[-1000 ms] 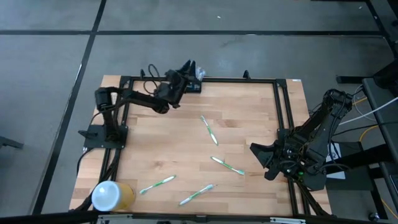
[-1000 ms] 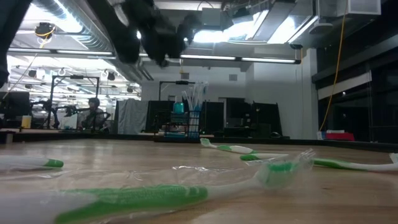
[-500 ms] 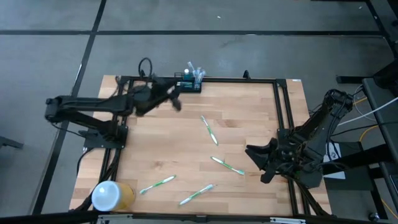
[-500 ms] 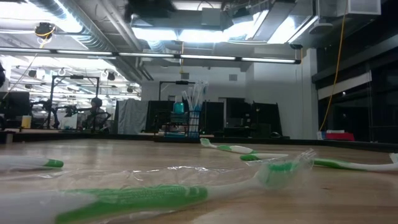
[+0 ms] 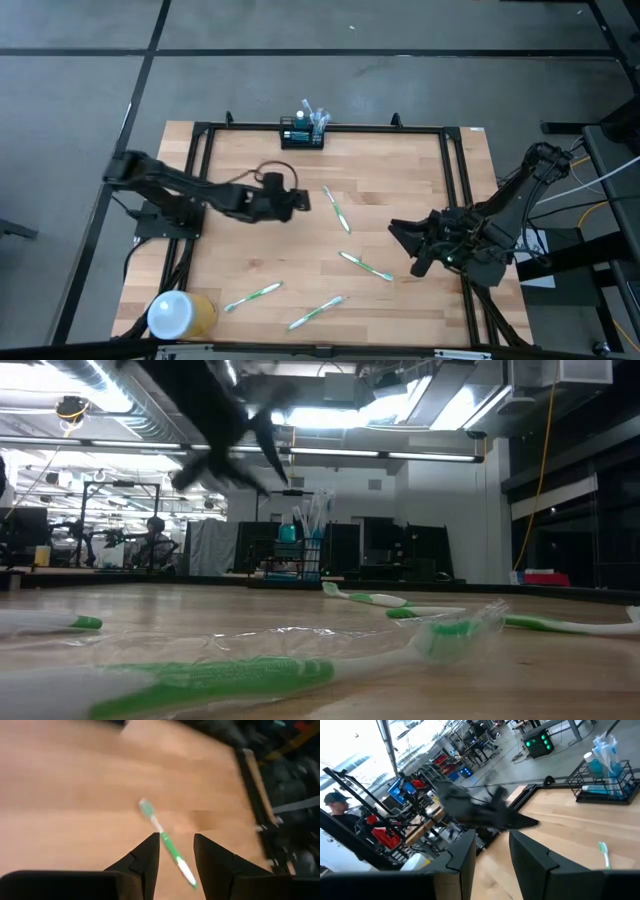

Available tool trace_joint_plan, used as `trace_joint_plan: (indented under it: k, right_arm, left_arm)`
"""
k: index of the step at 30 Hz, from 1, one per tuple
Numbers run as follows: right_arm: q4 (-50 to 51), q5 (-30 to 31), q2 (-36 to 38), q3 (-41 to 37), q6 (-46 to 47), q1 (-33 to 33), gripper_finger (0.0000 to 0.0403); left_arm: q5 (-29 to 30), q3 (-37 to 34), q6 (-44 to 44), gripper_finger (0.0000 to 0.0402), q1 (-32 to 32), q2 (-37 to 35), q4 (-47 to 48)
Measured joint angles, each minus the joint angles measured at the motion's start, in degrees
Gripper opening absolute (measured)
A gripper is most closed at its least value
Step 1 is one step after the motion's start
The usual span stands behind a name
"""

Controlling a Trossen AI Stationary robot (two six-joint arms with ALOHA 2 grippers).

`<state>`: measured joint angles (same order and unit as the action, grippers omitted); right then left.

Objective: Pick & Place toothbrushing station
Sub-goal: Put the green toothbrush into the wire organizer

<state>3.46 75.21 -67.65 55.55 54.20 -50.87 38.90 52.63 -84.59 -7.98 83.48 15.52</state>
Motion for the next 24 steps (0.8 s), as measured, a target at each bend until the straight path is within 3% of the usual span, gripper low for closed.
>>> trace_joint_plan:
  k: [6,12,17,24]
  right_arm:
    - [-1.85,0.98,0.06,0.00,0.37,-1.88,0.0120]
    - [-4.80,3.27,0.06,0.00,-3.98,-3.70,0.0120]
    - [-4.77,3.54,0.06,0.00,-5.45,-5.19,0.0120]
    - [-4.99,6.43,0.04,0.00,-7.14,-6.72,0.0120]
  left_arm:
    - [-8.03,-0.05,-21.64,0.0134,4.36,10.61,-5.80]
    - [-14.75,0.03,-15.79,0.0145,10.66,16.02,-23.52]
    - [-19.62,0.03,-12.32,0.0142,14.93,17.13,-23.55]
    - [-21.07,0.03,-10.10,0.0122,17.21,17.18,-22.70]
